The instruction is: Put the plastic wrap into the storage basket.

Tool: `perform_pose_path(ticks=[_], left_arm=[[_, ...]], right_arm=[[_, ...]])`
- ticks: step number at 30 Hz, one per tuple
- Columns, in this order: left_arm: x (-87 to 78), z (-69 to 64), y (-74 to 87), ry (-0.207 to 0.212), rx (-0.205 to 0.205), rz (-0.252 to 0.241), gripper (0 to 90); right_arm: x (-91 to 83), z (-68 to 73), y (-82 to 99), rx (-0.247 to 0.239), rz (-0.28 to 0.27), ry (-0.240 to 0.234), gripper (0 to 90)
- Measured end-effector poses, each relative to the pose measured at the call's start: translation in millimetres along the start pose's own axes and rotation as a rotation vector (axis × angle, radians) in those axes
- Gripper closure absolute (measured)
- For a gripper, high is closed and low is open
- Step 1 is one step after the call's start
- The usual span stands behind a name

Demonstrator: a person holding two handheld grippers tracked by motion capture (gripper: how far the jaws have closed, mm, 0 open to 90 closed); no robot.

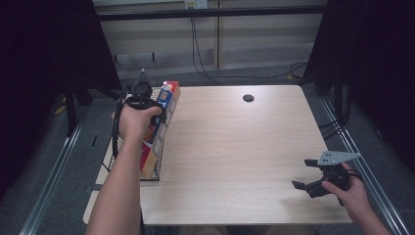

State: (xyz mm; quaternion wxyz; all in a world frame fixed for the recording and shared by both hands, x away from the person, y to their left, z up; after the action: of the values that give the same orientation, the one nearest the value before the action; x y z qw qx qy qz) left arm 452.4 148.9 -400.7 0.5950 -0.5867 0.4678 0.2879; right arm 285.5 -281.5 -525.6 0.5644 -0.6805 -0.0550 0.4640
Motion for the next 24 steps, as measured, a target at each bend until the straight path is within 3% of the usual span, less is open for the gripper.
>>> perform_pose_path(ticks=[8,15,24], left_arm=[[2.0,6.7,2.2,-0.005,-0.026,0.006,44.0],[4.7,11.3,2.5,0.003,-0.023,0.007,44.0],[6.5,20.3,4.3,-0.012,-0.060,0.005,44.0]], right_arm=[[0.6,0.2,0.8,-0.001,0.004,-0.001,4.4],[1.4,0.9,1.4,-0.005,0.007,-0.003,4.4],[2.1,1.2,1.8,-0.008,0.009,-0.004,4.4]])
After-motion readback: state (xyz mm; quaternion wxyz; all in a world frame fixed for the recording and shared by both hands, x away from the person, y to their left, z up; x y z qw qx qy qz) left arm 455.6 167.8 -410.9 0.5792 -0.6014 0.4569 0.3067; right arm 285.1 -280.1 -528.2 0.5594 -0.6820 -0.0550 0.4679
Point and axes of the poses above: each handheld gripper's, and its own axes: x roughly forward along the jaws, y roughly out of its underside, z roughly to its left, the point moved 10 cm from there along x, roughly forward along the jaws, and after that the axes turned 5 degrees about -z, right-handed, at the moved point
